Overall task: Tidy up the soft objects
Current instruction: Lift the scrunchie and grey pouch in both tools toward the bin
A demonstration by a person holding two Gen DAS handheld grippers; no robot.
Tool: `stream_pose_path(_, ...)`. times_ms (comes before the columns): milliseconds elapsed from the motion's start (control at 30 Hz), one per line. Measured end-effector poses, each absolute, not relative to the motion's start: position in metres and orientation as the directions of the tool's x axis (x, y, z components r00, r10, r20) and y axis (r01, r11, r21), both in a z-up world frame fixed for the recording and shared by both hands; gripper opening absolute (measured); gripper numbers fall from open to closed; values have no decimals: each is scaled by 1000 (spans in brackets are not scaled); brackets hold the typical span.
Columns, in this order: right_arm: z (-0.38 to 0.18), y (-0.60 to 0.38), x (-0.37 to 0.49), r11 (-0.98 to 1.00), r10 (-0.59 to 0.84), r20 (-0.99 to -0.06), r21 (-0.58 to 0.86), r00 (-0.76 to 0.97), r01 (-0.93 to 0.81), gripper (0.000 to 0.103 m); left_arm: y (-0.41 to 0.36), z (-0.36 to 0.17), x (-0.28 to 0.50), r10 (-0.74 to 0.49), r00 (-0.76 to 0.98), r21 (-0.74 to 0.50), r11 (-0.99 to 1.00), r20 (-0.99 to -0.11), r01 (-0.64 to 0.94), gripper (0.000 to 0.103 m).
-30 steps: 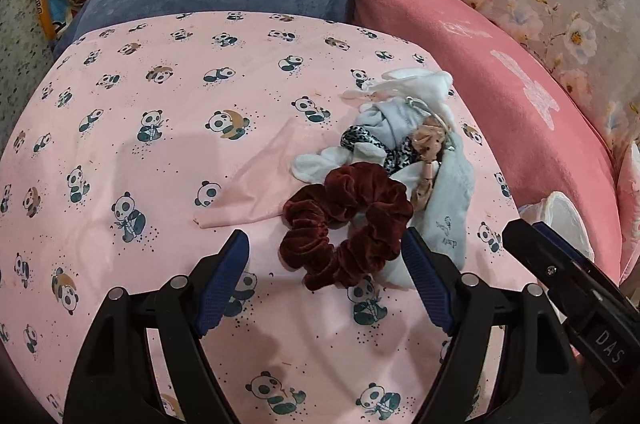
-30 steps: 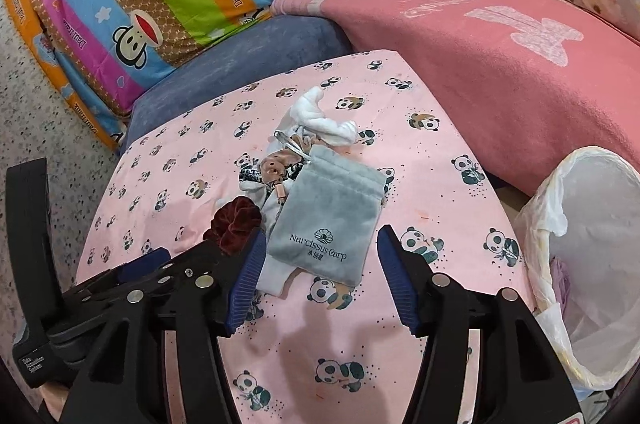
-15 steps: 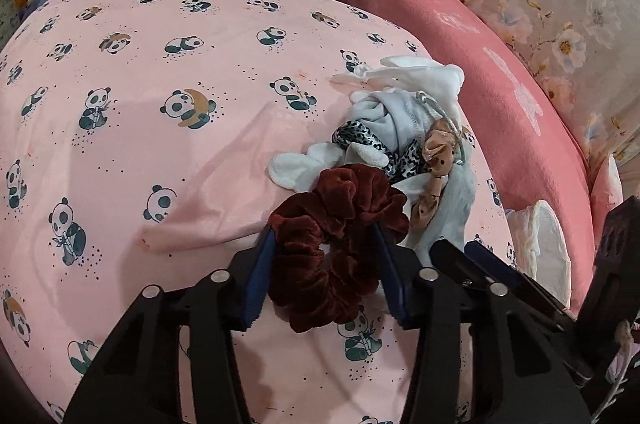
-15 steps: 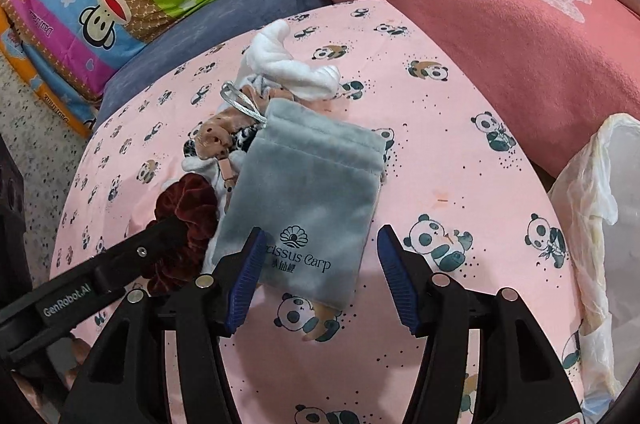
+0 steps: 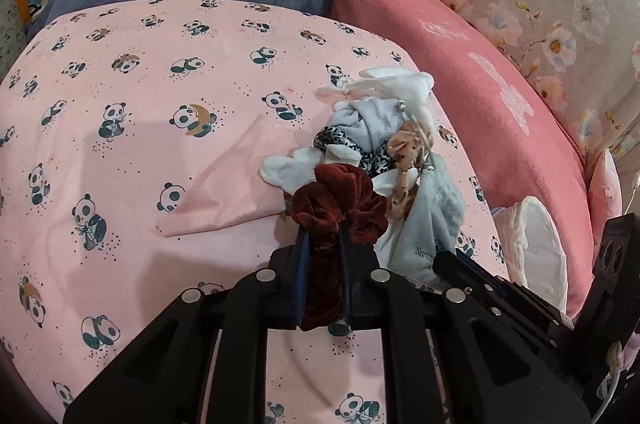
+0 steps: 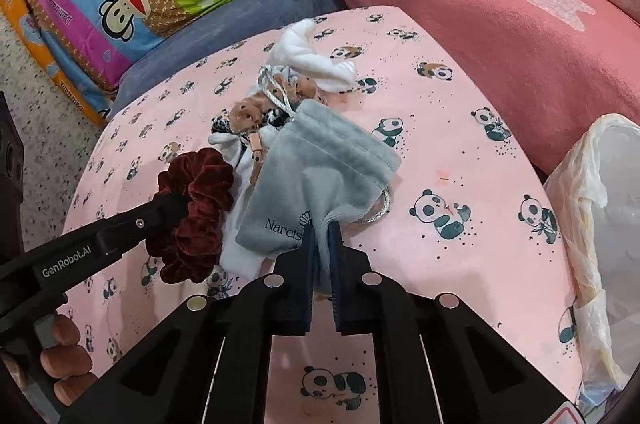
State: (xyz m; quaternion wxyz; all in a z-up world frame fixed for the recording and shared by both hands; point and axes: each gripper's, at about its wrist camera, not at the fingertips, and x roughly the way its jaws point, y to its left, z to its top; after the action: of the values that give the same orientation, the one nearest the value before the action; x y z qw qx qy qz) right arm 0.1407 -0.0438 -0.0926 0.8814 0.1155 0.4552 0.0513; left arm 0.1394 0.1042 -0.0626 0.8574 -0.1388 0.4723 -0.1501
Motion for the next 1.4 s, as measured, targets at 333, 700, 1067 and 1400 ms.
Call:
stream_pose_path(333,-19,-78,107,958,187,-680,285,709,21,9,70,-6,117,-391,579,-334,920,-715,208,13)
stream_pose_path(700,43,-138,65,951,132,-584,302,801,63,9,8,38,89,-441,608,-287,896,-661,339,13)
stream_pose_path(1067,66,-200,27,936,64,-540,324,839,137,9,-55,54,68,-482,590,-230,862,-648,451,13)
stream_pose_path(1400,60,-245,2,922,14,-545,331,838,200,9,-102,52,55,-504,555,-200,832,-662,517,13)
